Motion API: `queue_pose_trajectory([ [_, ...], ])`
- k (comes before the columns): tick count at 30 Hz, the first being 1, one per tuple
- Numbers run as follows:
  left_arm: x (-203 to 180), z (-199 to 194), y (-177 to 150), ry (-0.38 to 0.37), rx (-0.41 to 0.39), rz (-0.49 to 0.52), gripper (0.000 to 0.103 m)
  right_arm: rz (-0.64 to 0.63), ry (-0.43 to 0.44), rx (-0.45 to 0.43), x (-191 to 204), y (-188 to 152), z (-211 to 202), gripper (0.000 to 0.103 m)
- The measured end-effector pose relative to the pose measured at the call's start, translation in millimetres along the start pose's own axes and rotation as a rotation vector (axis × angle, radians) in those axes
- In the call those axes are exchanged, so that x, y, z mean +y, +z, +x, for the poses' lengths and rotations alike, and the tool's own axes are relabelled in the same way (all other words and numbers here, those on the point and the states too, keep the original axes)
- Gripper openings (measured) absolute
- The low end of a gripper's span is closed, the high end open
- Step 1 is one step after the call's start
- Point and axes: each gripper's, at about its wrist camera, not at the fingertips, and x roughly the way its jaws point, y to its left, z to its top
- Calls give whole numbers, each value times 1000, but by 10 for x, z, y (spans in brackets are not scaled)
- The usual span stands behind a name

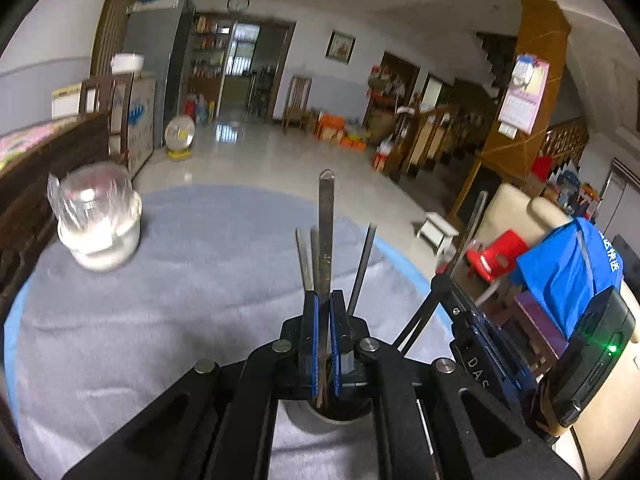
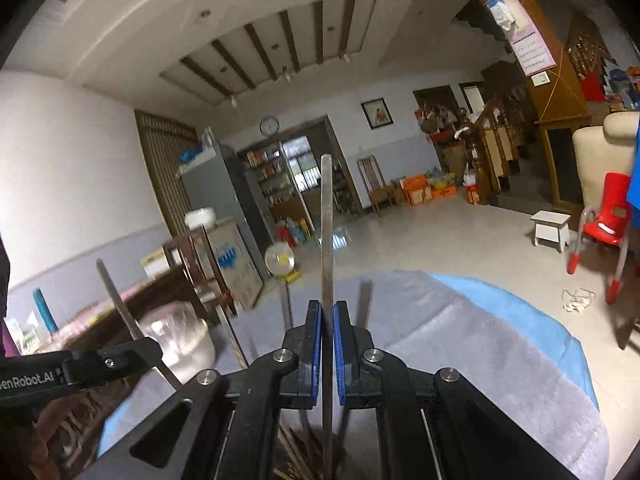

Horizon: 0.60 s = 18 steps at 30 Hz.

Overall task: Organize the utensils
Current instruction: 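Carry the sticks over the grey cup and drop them in, opening both tools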

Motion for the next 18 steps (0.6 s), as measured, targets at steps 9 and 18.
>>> queue_pose_trajectory([
  [9,10,-74,-187,71,134,32,54,0,61,129,-93,-121,-142,8],
  [18,240,-499,-614,340,170,111,67,86,82,320,-276,-393,-458,9],
])
